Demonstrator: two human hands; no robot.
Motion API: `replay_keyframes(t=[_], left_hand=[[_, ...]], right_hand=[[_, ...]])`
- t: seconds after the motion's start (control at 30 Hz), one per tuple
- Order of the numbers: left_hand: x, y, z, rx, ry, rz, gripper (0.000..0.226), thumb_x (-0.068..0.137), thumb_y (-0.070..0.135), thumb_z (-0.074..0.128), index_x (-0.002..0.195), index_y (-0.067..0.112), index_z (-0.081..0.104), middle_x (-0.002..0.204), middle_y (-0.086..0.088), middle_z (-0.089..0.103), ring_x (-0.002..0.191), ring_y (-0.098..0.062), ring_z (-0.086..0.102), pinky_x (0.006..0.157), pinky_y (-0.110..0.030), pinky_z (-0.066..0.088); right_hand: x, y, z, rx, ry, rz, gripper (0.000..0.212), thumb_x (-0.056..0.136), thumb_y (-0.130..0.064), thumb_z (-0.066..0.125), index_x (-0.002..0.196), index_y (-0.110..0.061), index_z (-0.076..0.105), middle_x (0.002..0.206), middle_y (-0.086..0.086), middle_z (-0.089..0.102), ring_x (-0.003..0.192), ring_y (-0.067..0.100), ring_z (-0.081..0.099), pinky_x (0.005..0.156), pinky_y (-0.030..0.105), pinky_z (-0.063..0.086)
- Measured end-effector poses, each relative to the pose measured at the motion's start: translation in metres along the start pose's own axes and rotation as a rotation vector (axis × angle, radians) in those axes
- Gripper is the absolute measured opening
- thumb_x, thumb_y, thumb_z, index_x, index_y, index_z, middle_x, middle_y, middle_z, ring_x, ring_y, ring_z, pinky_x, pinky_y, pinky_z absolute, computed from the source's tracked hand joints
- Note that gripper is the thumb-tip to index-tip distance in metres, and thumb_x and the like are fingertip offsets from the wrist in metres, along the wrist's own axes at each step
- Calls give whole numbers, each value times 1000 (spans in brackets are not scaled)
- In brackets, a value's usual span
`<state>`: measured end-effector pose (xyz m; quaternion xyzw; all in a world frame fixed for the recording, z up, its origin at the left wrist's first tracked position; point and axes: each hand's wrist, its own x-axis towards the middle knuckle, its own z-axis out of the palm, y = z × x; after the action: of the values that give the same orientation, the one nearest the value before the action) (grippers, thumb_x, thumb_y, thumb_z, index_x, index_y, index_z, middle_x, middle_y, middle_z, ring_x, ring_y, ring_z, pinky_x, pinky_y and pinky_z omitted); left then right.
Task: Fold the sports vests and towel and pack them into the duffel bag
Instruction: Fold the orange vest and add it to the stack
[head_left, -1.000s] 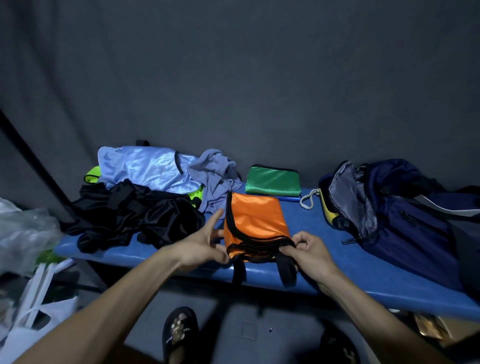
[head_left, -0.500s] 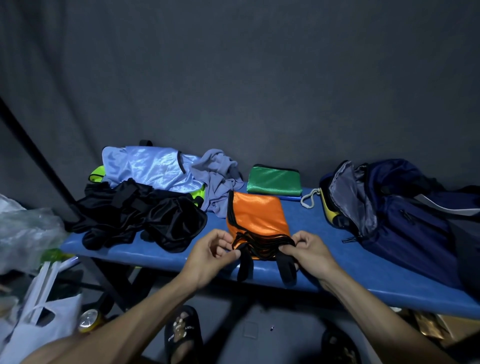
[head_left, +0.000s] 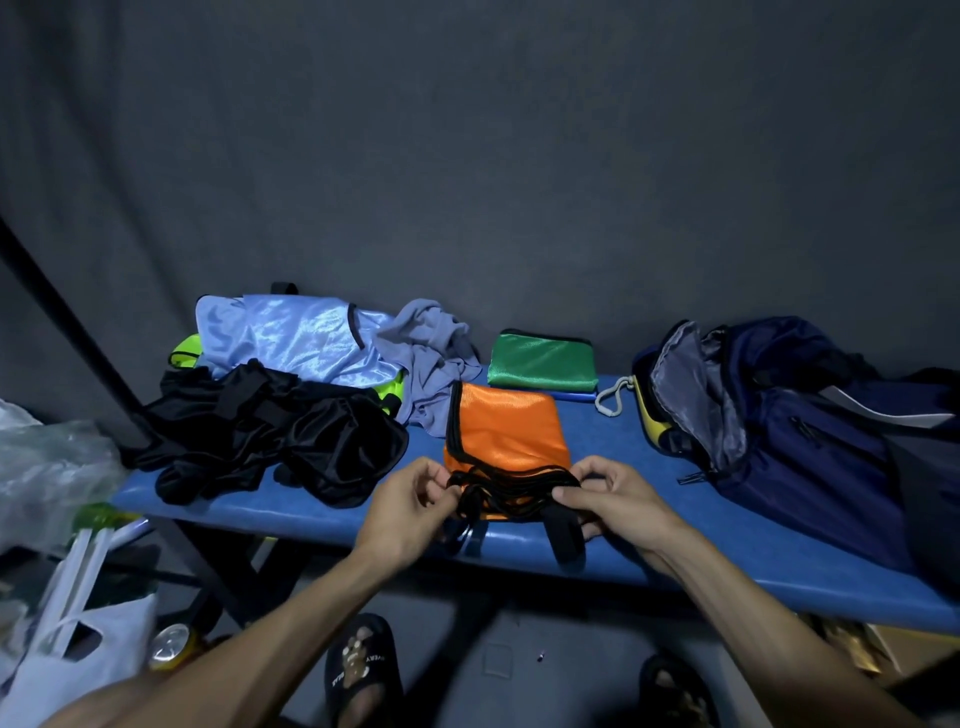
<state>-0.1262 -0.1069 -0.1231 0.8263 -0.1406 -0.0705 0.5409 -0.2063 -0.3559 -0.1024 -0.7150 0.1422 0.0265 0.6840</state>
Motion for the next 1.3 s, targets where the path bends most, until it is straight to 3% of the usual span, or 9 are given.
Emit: replay_keyframes(t=[0.1, 0.27, 0.37, 0.43, 0.5, 0.6, 0.73, 1.0, 1.3], left_hand=[[-1, 3, -5, -59, -34, -110, 12, 95, 4, 60, 89, 5, 49, 65, -18, 66, 41, -20, 55, 38, -26, 42], [0, 7, -13, -2, -209, -225, 12, 98, 3, 50, 92, 10, 43, 62, -14, 68, 39, -23, 53, 38, -26, 40], [10, 8, -37, 398, -317, -44, 13, 92, 12, 59, 90, 21, 50, 70, -2, 71, 53, -17, 61, 55, -28, 49], [17, 11, -48, 591, -171, 117, 11, 87, 21, 63, 86, 28, 54, 69, 7, 68, 62, -13, 63, 64, -31, 51], [20, 20, -43, 506, -28, 328, 10, 91, 23, 64, 89, 30, 58, 73, 11, 65, 67, -8, 60, 68, -31, 50], [29, 36, -26, 482, -118, 615, 4, 97, 27, 65, 99, 29, 66, 94, 15, 64, 86, -4, 57, 80, -25, 48], [42, 43, -18, 775, -422, 582, 17, 93, 41, 69, 107, 32, 67, 110, 15, 64, 105, -8, 58, 88, -34, 51], [41, 38, -15, 1098, -433, 701, 12, 99, 33, 58, 110, 30, 61, 112, 9, 57, 107, -17, 48, 87, -36, 46], [39, 30, -40, 596, -396, 621, 10, 103, 34, 57, 101, 33, 66, 96, 18, 55, 98, -6, 45, 88, -29, 43]], right_hand=[[2, 2, 2, -58, 54, -20, 23, 89, -3, 75, 84, -10, 53, 53, -5, 55, 56, 14, 54, 50, 29, 51], [6, 9, 10, -294, 85, -140, 30, 86, -3, 73, 75, -12, 47, 60, 10, 53, 51, 20, 53, 44, 30, 48], [6, 11, 10, -621, 100, -285, 33, 80, -18, 79, 73, -16, 46, 56, -4, 51, 52, 10, 48, 51, 29, 42], [5, 9, 7, -802, 82, -352, 36, 79, -29, 81, 74, -21, 46, 60, -6, 50, 55, 7, 43, 55, 28, 37], [4, 6, 6, -847, 72, -396, 37, 78, -30, 83, 75, -24, 47, 65, -6, 49, 58, 7, 42, 56, 26, 35], [4, 5, 8, -850, 64, -459, 35, 76, -24, 84, 78, -25, 49, 76, -8, 48, 62, 7, 42, 57, 22, 34], [5, 6, 12, -845, 59, -491, 33, 73, -12, 80, 80, -25, 50, 79, -10, 49, 67, 6, 46, 59, 19, 35], [8, 9, 15, -809, 24, -445, 31, 72, -3, 71, 81, -25, 51, 74, -6, 52, 64, 8, 46, 56, 18, 37], [15, 12, 20, -790, 64, -405, 39, 69, 1, 70, 74, -30, 46, 64, -8, 46, 58, 8, 42, 55, 30, 37]])
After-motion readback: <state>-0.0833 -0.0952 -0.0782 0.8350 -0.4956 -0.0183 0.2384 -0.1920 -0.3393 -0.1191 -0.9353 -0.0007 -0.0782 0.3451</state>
